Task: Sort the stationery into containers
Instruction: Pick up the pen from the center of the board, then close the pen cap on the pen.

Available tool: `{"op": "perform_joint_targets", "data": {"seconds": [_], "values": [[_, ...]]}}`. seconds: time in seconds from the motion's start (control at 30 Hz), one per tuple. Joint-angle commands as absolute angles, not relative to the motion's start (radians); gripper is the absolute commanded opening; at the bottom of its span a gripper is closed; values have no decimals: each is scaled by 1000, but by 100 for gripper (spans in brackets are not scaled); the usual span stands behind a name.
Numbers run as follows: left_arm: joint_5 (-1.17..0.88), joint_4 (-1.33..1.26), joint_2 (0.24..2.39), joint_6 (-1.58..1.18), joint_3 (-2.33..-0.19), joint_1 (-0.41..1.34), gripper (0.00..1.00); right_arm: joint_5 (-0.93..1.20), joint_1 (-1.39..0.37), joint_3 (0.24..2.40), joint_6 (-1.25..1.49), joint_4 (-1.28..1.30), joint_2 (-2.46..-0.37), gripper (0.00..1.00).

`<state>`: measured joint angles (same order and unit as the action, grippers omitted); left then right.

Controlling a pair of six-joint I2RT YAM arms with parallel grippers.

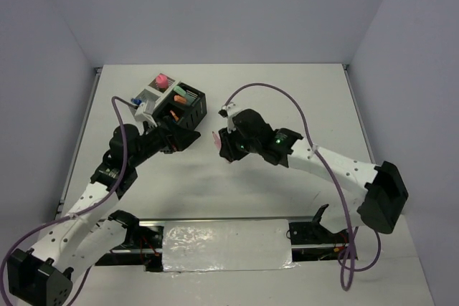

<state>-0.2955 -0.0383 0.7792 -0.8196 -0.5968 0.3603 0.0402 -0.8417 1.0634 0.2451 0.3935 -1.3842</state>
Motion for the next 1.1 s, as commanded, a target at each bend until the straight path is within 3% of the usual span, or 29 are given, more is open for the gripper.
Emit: {"op": "perform_joint_targets", "data": {"seconds": [0.0, 0.2, 0.7, 0.9, 1.03, 1.07], "values": [[-342, -290, 798, -887, -652, 415, 94, 6, -923, 1086, 379, 366, -1325, 0], [-299, -229, 844, -824, -716, 439, 94, -86, -1034, 1112, 380, 370, -1240, 0], [-330, -302, 890, -862, -664, 520, 75, -124, -1072, 1213, 359, 391, -1256, 0], [-327, -310, 908, -870, -658, 542, 59, -115, -1075, 1216, 350, 376, -1236, 0], [-327, -330, 913, -877, -661, 543, 28, -97, -1077, 1224, 341, 391, -1255, 0], [-325, -324, 914, -876, -666, 543, 25, -95, -1078, 1226, 341, 399, -1256, 0]]}}
